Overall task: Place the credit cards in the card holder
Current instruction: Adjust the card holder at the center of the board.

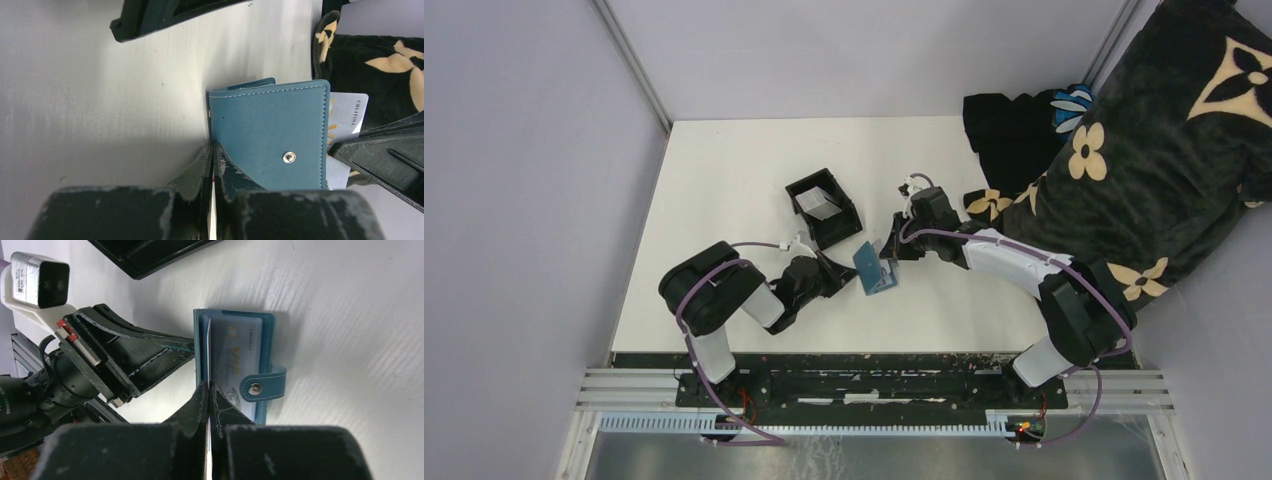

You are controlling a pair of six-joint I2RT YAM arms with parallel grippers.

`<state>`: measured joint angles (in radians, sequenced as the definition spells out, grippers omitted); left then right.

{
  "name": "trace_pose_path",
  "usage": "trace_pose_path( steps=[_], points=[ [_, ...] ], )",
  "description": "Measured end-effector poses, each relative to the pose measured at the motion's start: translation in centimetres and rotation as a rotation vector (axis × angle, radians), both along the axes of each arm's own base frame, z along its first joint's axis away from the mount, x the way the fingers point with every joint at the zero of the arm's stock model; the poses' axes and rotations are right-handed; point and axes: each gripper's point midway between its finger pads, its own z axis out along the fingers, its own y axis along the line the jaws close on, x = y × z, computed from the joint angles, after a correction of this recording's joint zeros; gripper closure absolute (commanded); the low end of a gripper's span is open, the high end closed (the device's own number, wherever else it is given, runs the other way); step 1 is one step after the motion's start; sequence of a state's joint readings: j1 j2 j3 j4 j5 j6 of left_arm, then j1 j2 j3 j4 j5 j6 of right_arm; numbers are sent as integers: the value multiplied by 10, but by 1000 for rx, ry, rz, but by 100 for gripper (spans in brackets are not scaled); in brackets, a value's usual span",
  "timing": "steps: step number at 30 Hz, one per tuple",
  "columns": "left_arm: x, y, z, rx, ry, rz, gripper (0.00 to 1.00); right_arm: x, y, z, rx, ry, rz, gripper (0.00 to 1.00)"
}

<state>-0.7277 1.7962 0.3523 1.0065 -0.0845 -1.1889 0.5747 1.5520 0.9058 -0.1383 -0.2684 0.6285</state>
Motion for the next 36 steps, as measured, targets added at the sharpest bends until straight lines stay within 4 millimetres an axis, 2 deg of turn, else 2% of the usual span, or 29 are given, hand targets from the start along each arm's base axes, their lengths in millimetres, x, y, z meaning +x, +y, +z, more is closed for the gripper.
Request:
trace_pose_path(
  steps=[11, 17, 30, 36],
  points=[
    [-3, -8, 0, -29, -5, -41, 91, -17, 25, 4, 23, -5, 59, 99],
    [-5, -18, -1, -65, -10, -93, 91, -21, 37, -1, 17, -4, 84, 99],
    [-5, -19, -1, -89, -10, -121, 90, -10, 38, -7, -39, -63, 61, 99],
    [-16, -4, -2, -4, 1, -122, 88, -11, 38, -21, -91, -66, 67, 99]
  ],
)
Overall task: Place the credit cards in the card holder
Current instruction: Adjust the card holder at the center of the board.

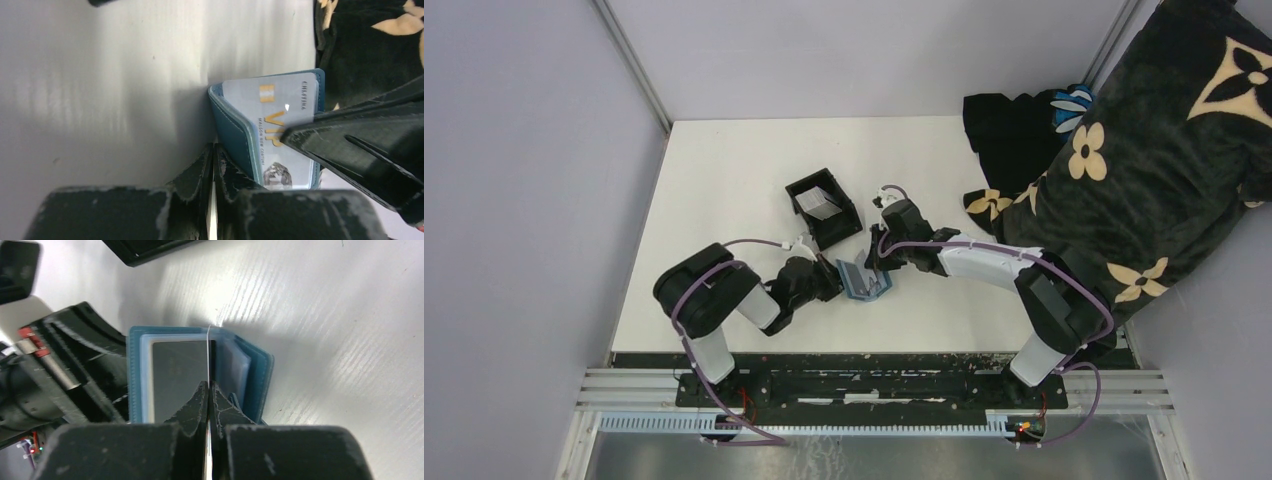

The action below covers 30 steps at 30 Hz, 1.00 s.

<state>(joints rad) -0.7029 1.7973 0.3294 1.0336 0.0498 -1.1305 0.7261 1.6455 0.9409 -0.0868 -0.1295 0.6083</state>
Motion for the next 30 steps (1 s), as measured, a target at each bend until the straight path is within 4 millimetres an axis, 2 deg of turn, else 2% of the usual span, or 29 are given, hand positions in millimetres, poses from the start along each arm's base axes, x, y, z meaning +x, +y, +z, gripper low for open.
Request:
trace_pose_path(
  steps=[6, 13, 20, 22, 25, 30],
  points=[
    [-7, 13, 0, 61, 4, 11, 86, -5, -1, -16, -33, 28, 9, 99],
    [-11, 26, 1, 98, 7, 41, 86, -6, 1, -16, -36, 24, 12, 99],
    [-20, 54, 5, 178, 10, 107, 83, -7, 1, -16, -51, 9, 12, 99],
    [-21, 64, 11, 209, -1, 132, 83, -7, 3, -16, -59, 2, 15, 99],
    [-16, 72, 34, 210, -53, 170, 82, -9, 4, -15, -80, -10, 22, 99],
    [-6, 70, 62, 216, -106, 187, 82, -11, 6, -12, -129, -37, 34, 99]
  ],
)
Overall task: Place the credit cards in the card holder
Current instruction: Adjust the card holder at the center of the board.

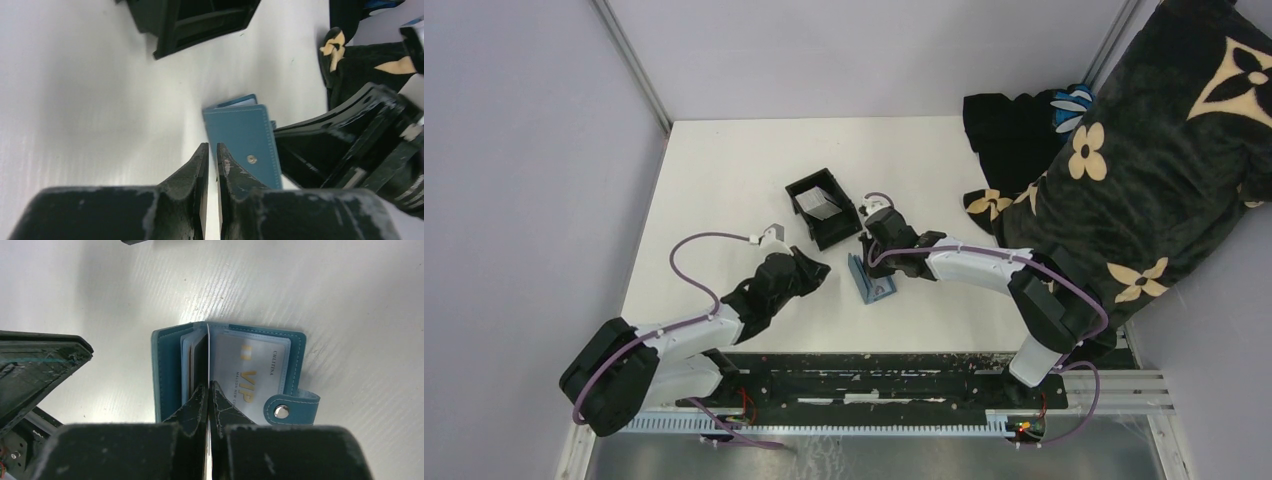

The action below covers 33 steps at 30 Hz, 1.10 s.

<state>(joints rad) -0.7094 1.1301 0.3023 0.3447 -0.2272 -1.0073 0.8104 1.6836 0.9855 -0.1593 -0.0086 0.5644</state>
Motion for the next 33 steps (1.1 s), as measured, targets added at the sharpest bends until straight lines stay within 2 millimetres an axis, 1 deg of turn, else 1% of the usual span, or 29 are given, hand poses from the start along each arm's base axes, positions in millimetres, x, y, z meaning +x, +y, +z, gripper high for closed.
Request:
trace_pose_path(
  steps=[4, 12, 16, 22, 30, 33],
  points=[
    [7, -9, 18, -7, -18, -9, 82, -5, 1, 1, -56, -23, 14, 99],
    [14, -22, 40, -5, -53, -38, 82, -12, 10, 1, -154, -67, 47, 99],
    [18, -29, 47, -7, -60, -49, 82, -16, 17, 2, -201, -96, 65, 99],
    [17, -35, 46, -4, -56, -63, 82, -21, 26, 2, -249, -134, 82, 99],
    [16, -35, 32, 21, -28, -65, 83, -24, 29, 2, -278, -170, 75, 99],
    [14, -33, 23, 33, -14, -66, 84, -25, 30, 2, -282, -176, 73, 99]
  ],
)
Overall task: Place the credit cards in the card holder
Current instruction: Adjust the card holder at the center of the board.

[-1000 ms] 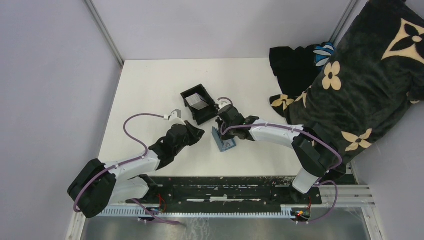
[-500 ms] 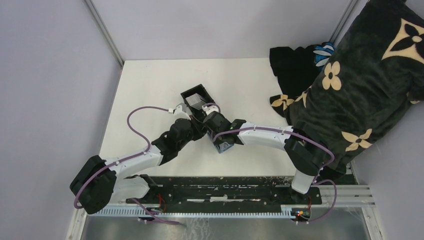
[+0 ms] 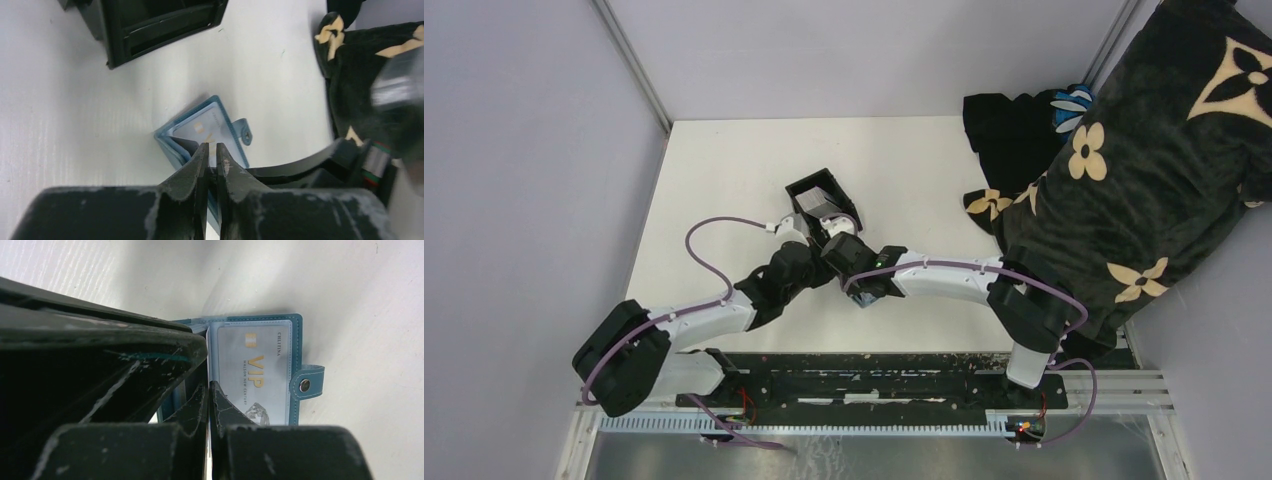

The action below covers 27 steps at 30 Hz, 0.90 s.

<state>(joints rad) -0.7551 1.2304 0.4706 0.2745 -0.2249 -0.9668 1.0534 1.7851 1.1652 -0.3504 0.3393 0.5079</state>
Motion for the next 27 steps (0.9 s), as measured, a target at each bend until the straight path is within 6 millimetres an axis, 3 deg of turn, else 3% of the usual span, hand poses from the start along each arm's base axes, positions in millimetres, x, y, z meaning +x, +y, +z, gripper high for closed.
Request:
trace_pose_path(
  steps=[6, 17, 27],
  points=[
    [-5, 5, -25, 37, 40, -1, 84, -2, 2, 0, -2, -11, -1, 99],
    [-17, 9, -44, 58, 69, -19, 85, -1, 2, 0, -3, -15, -10, 99],
    [-25, 15, -37, 32, 44, -23, 85, -1, 1, 0, -5, -18, -12, 99]
  ],
)
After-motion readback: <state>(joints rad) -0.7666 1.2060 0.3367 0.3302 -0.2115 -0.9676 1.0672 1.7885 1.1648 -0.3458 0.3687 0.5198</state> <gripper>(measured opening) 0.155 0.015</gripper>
